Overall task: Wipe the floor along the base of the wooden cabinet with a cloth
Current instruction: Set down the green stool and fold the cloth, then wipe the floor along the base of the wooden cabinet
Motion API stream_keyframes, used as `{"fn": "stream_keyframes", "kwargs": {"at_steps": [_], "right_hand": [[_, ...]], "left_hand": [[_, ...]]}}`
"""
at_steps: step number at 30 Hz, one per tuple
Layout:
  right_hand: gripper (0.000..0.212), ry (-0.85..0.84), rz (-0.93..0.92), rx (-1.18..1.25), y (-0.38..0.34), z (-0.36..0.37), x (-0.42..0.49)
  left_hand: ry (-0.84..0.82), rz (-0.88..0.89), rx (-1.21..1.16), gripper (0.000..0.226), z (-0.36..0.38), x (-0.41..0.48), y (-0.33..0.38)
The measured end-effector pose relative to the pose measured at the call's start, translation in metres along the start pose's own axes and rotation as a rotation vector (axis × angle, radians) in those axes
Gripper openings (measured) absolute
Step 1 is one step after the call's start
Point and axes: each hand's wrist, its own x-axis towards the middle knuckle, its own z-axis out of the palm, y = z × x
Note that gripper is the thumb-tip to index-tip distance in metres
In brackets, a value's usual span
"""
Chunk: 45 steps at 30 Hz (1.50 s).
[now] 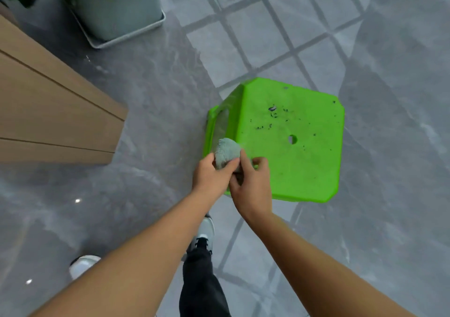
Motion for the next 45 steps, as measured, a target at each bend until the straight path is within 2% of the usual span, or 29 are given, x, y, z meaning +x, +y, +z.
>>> {"fn": "stream_keyframes", "kwargs": {"at_steps": [2, 4, 7, 10, 12, 16, 18, 21, 25, 27, 30, 31, 32, 34, 35, 37, 39, 41, 43, 45], "right_hand": [[0.065, -0.136, -0.07, 0.027, -0.019, 0.005, -0.003], [0.067, -0.231, -0.088, 0.105, -0.044, 0.012, -0.004], [0.081, -0.33, -0.038, 0.2, -0.084, 0.024, 0.0], [0.092, -0.51, 0.043, 0.348, -0.111, 0.051, 0.007], [0.087, -0.614, 0.12, 0.48, -0.118, 0.082, 0.01], [0.07, -0.686, 0.176, 0.569, -0.107, 0.173, 0.02], [0.059, -0.692, 0.178, 0.569, -0.094, 0.222, 0.028], [0.054, -0.729, 0.15, 0.492, -0.079, 0.292, 0.049], [0.053, -0.756, -0.048, 0.233, -0.068, 0.374, 0.117], [0.051, -0.715, -0.171, 0.062, -0.068, 0.407, 0.163], [0.051, -0.457, -0.283, -0.032, -0.073, 0.445, 0.233], [0.054, -0.367, -0.287, -0.005, -0.074, 0.456, 0.252], [0.06, -0.31, -0.298, 0.02, -0.076, 0.468, 0.27], [0.073, -0.303, -0.318, -0.019, -0.081, 0.489, 0.293], [0.08, -0.3, -0.334, -0.102, -0.082, 0.497, 0.3], [0.094, -0.164, -0.464, -0.43, -0.081, 0.507, 0.306], [0.098, -0.013, -0.671, -0.687, -0.079, 0.511, 0.308], [0.092, 0.029, -0.767, -0.777, -0.074, 0.51, 0.31], [0.082, 0.0, -0.765, -0.776, -0.066, 0.51, 0.31], [0.076, -0.102, -0.73, -0.603, -0.061, 0.516, 0.295]], "left_hand": [[0.018, -0.162, -0.252, 0.016, -0.023, -0.003, 0.0], [0.042, -0.247, -0.381, 0.004, -0.059, -0.003, -0.002], [-0.048, -0.305, -0.428, 0.015, -0.122, -0.003, -0.01], [-0.155, -0.312, -0.41, 0.023, -0.171, 0.008, -0.03], [-0.176, -0.313, -0.386, 0.026, -0.192, 0.026, -0.051], [-0.157, -0.329, -0.413, 0.028, -0.218, 0.076, -0.12], [-0.11, -0.346, -0.439, 0.028, -0.223, 0.106, -0.159], [-0.014, -0.36, -0.482, 0.025, -0.227, 0.155, -0.213], [0.099, -0.312, -0.545, 0.017, -0.23, 0.237, -0.258], [0.237, -0.217, -0.359, 0.013, -0.234, 0.277, -0.282], [0.598, -0.031, 0.401, 0.031, -0.255, 0.315, -0.335], [0.681, -0.02, 0.526, 0.042, -0.262, 0.321, -0.356], [0.752, -0.033, 0.577, 0.054, -0.268, 0.327, -0.379], [0.841, -0.087, 0.613, 0.079, -0.276, 0.334, -0.414], [0.862, -0.115, 0.616, 0.092, -0.278, 0.336, -0.426], [0.888, -0.143, 0.595, 0.111, -0.276, 0.338, -0.441], [0.909, -0.136, 0.582, 0.11, -0.268, 0.337, -0.446], [0.922, -0.131, 0.565, 0.099, -0.259, 0.339, -0.45], [0.953, -0.126, 0.568, 0.093, -0.253, 0.342, -0.457], [0.992, -0.119, 0.591, 0.091, -0.248, 0.347, -0.462]]}}
